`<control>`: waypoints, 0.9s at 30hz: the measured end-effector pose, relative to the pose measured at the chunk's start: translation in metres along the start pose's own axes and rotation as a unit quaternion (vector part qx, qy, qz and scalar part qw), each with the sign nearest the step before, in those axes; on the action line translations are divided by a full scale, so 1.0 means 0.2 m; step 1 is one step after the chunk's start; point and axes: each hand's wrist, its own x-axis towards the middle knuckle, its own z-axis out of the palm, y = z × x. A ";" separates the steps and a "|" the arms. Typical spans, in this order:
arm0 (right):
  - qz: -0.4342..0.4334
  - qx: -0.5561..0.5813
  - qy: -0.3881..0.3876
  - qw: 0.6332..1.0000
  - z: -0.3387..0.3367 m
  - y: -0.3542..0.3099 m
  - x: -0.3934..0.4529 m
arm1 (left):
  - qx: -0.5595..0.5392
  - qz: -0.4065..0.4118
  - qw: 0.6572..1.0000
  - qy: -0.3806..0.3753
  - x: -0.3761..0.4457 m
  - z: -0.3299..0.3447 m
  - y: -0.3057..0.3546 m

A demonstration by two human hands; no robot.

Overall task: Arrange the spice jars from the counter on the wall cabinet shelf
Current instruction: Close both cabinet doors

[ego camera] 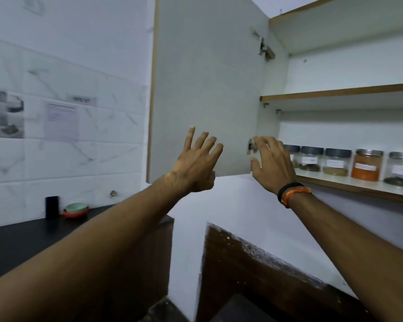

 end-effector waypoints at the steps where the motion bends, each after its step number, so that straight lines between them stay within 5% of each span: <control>1: -0.009 0.008 0.003 1.000 0.01 -0.07 0.05 | 0.012 -0.014 1.000 0.000 -0.03 -0.02 -0.06; 18: -0.126 0.091 0.073 0.985 0.02 -0.76 0.72 | 0.046 -0.138 0.988 0.041 -0.23 0.06 -0.59; 27: -0.082 0.162 0.103 0.978 0.07 -1.03 0.96 | -0.233 -0.145 0.960 0.050 -0.16 0.13 -0.59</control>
